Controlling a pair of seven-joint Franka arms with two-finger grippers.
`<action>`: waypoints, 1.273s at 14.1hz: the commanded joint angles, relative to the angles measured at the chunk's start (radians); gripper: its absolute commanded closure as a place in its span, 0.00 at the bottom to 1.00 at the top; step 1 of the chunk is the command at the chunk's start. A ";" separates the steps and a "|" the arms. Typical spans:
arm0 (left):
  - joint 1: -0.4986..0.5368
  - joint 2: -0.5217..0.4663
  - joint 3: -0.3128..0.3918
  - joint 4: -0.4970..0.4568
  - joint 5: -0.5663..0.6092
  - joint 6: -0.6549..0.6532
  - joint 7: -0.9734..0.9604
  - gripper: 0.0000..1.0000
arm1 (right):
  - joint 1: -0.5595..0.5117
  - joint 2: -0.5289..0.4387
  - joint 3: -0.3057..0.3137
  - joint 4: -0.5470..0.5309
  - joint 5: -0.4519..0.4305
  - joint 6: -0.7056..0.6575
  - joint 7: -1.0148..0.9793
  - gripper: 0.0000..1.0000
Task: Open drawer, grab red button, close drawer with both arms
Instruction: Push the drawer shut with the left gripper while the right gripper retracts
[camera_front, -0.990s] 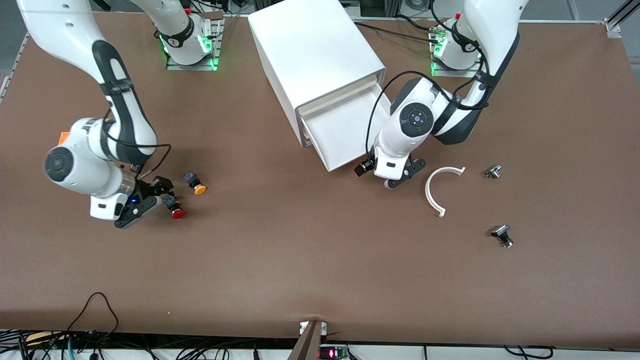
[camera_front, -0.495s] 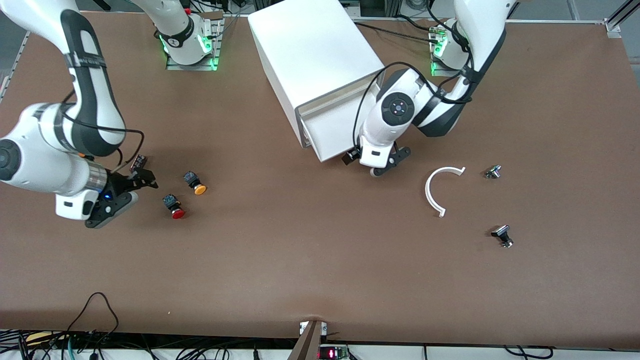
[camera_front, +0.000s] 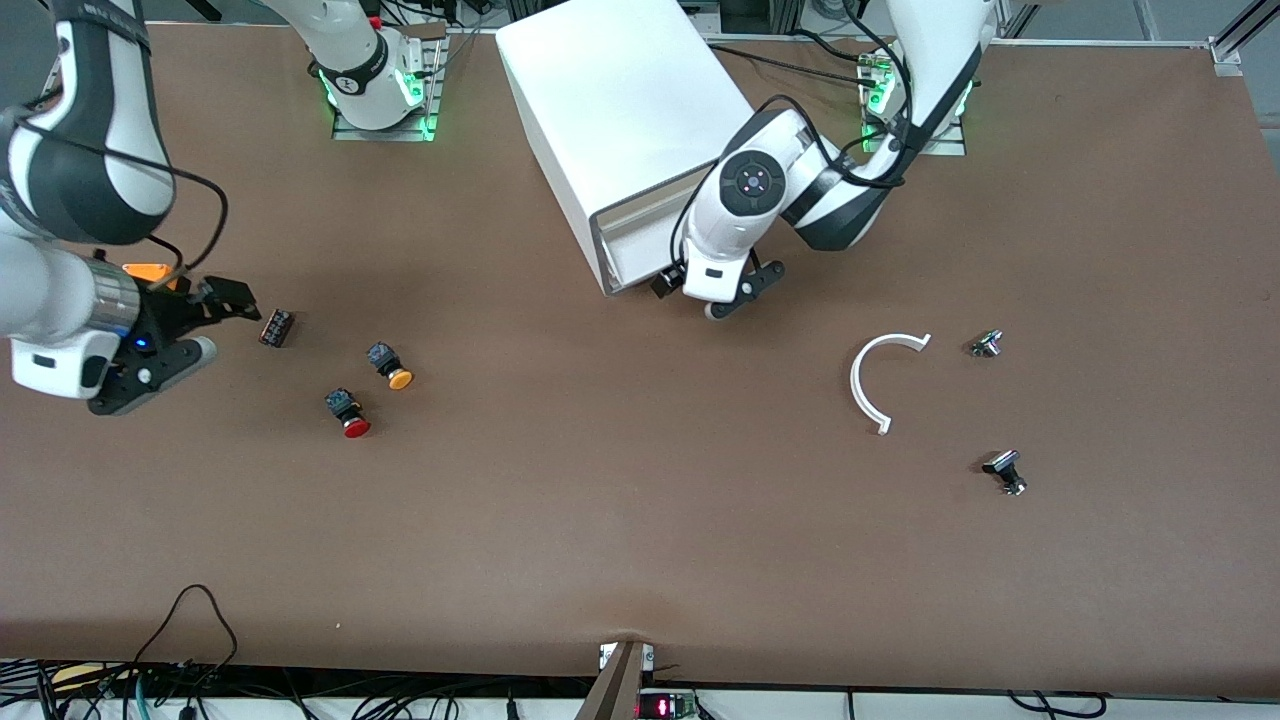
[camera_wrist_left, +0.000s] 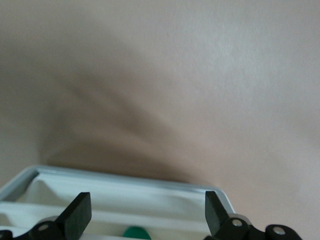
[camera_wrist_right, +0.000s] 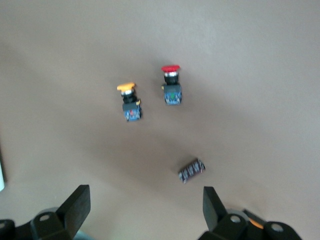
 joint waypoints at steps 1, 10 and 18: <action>-0.004 -0.038 -0.036 -0.053 0.002 0.005 -0.042 0.00 | -0.016 -0.058 0.005 0.006 -0.062 -0.045 0.029 0.00; -0.004 -0.043 -0.096 -0.067 0.002 -0.001 -0.119 0.00 | -0.056 -0.263 0.028 -0.172 -0.113 -0.044 0.122 0.00; 0.125 -0.108 0.040 -0.053 0.002 -0.056 0.258 0.00 | -0.057 -0.256 0.011 -0.160 -0.094 -0.045 0.415 0.00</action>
